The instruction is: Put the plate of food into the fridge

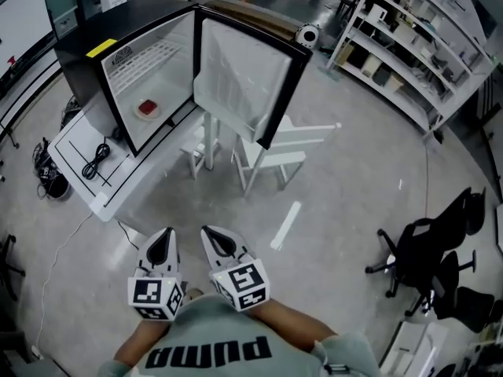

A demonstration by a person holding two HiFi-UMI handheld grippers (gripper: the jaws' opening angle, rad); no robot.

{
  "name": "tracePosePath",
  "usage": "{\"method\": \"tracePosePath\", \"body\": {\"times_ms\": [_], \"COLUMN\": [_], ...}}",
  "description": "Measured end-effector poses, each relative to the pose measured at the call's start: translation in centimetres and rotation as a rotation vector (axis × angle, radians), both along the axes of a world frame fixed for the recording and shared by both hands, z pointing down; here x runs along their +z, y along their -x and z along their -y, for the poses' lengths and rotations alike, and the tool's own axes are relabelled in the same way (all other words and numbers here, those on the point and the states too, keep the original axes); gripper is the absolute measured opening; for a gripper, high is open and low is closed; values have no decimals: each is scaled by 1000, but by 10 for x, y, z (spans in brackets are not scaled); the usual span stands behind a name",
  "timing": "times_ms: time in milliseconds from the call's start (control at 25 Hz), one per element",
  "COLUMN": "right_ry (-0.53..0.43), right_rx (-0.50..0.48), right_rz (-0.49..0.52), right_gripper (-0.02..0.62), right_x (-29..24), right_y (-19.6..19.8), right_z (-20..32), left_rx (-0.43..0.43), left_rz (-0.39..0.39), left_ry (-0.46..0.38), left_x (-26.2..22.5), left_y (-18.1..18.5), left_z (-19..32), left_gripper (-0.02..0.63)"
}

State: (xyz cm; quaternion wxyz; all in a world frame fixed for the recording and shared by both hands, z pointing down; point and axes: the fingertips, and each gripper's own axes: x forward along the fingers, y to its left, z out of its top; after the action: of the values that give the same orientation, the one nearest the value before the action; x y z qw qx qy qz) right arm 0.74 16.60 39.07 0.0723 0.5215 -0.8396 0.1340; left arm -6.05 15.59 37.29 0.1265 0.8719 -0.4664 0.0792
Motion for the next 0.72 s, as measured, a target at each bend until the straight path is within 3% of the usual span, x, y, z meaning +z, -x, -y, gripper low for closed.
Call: {"method": "tracePosePath", "body": {"times_ms": [720], "right_ry": [-36], "right_rx": [-17], "right_rz": [-4], "right_gripper": [5], "right_x": [-10], "right_y": [-21], "right_z": [26], "left_rx": [-13], "left_rz": [23], "left_ry": [-22], "left_x": [-2], "left_y": [-22], "left_z": [22], "left_gripper": [5]}}
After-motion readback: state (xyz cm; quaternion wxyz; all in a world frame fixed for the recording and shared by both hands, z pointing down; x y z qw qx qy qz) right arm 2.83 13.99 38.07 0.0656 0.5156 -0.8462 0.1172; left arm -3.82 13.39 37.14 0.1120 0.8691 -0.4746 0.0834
